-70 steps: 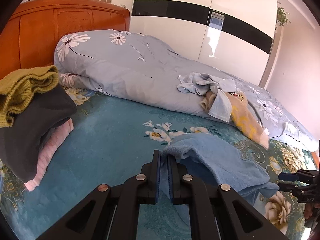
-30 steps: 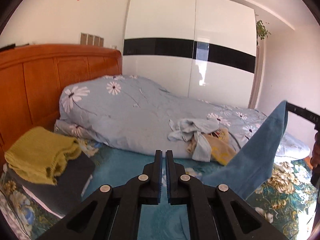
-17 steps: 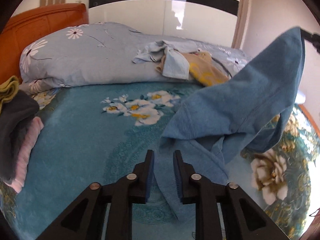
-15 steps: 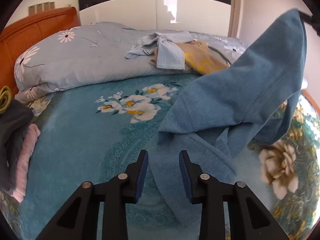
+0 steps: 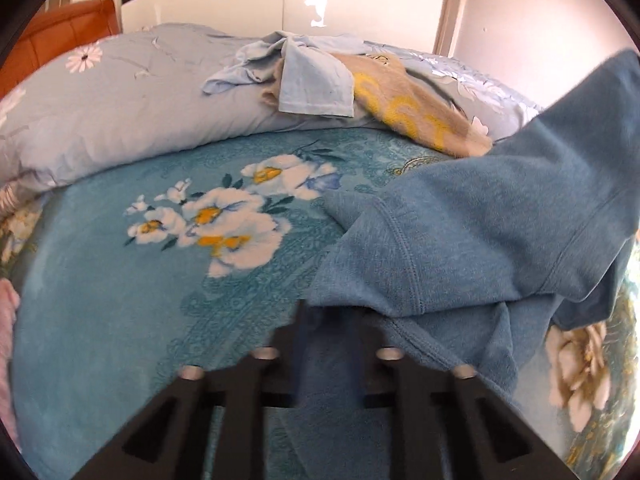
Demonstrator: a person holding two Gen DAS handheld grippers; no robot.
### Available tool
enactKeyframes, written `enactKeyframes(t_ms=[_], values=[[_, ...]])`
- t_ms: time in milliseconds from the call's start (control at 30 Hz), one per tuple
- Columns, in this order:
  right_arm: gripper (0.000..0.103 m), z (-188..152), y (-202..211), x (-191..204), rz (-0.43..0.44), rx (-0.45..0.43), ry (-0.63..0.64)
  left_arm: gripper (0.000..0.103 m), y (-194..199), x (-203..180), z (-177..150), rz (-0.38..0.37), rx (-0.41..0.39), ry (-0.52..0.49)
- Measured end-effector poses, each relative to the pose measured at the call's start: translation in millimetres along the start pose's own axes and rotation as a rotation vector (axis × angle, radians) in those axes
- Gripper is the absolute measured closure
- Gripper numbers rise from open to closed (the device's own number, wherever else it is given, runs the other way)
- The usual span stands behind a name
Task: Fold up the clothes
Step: 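Raise and shake out the sweater held between both grippers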
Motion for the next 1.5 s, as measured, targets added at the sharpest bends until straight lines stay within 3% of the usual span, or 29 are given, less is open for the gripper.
enactKeyframes(t_ms=[67, 267, 400, 667, 867, 1133, 1233, 1333, 1500], values=[[0.101, -2.6, -4.2, -2.4, 0.004, 0.010, -0.019, 0.100, 2.3, -0.5, -0.4, -0.018, -0.017, 0.022], [0.101, 1.4, 3.3, 0.2, 0.019, -0.013, -0.049, 0.101, 39.3, 15.8, 11.7, 0.039, -0.134, 0.107], [0.101, 20.3, 22.4, 6.9, 0.042, -0.059, -0.060, 0.101, 102.0, 34.0, 38.7, 0.106, -0.268, 0.141], [0.101, 69.5, 97.5, 58.7, 0.099, -0.218, 0.032, 0.101, 271.1, 47.0, 81.3, 0.242, -0.550, 0.122], [0.101, 80.8, 176.1, 94.1, 0.118, -0.345, 0.107, 0.101, 386.5, 50.9, 64.3, 0.334, -0.681, 0.118], [0.101, 80.3, 263.4, 122.5, 0.132, -0.449, 0.193, 0.101, 489.0, 29.5, 34.0, 0.404, -0.795, 0.087], [0.101, 86.0, 275.3, 118.6, 0.133, -0.466, 0.181, 0.101, 505.5, 22.6, 35.9, 0.411, -0.807, 0.072], [0.101, 84.9, 252.7, 103.0, 0.124, -0.414, 0.145, 0.101, 491.1, 20.9, 42.7, 0.414, -0.758, 0.058], [0.101, 62.9, 167.8, 71.7, 0.102, -0.227, 0.093, 0.101, 385.5, 41.6, 51.7, 0.396, -0.569, 0.070]])
Point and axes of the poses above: each gripper's, at about its wrist camera, not at the fingertips, and y roughly against the way its jaws point, x to its left, z to its top, the point moved 9 cm from there along -y, roughly the way its jaws point, and after that the axes turned 3 degrees about -z, right-handed, at the moved point
